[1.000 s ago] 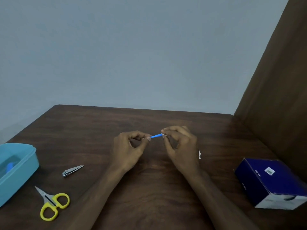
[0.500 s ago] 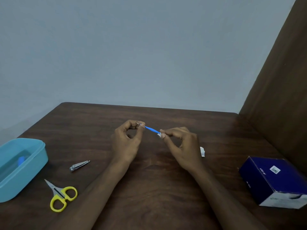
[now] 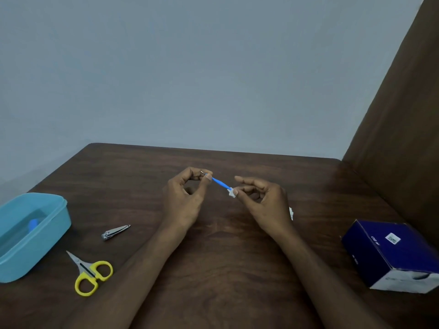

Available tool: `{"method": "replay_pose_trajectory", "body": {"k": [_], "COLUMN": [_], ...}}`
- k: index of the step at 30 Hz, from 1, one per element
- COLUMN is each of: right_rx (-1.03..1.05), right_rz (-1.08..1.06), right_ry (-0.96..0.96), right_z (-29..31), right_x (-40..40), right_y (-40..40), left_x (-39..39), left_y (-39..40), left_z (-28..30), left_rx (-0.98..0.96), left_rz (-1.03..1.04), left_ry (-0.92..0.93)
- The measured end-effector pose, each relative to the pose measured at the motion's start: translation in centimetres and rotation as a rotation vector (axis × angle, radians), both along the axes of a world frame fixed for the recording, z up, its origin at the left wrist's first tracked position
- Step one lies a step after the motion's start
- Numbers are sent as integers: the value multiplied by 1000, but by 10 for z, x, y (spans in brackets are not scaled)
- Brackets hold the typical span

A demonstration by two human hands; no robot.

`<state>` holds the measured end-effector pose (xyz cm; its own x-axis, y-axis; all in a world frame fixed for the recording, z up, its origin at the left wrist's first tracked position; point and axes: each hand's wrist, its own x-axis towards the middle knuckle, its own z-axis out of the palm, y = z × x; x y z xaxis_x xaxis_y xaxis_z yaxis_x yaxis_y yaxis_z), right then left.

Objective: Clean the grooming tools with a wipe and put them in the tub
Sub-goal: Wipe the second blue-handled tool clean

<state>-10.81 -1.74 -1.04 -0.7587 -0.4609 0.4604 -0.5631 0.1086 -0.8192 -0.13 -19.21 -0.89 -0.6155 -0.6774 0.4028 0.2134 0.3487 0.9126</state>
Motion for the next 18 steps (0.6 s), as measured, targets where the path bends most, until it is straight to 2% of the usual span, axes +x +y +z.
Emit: {"method": "replay_pose_trajectory", "body": {"k": [5,13,18], "right_rx": [69,78,44], "right_rz": [7,-4,11], "right_ry": [55,125,73], "right_z": [-2,-1,0], "right_x": [-1,3,3], "right_y": [-1,-1,-2], "left_x": [-1,-1,-2], "left_y": [-1,0,-1], "left_z": [-1,0,2], "left_rx": [108,68,71], "left_rz": [-24,-7,6], "left_ry": [49,39,34]}}
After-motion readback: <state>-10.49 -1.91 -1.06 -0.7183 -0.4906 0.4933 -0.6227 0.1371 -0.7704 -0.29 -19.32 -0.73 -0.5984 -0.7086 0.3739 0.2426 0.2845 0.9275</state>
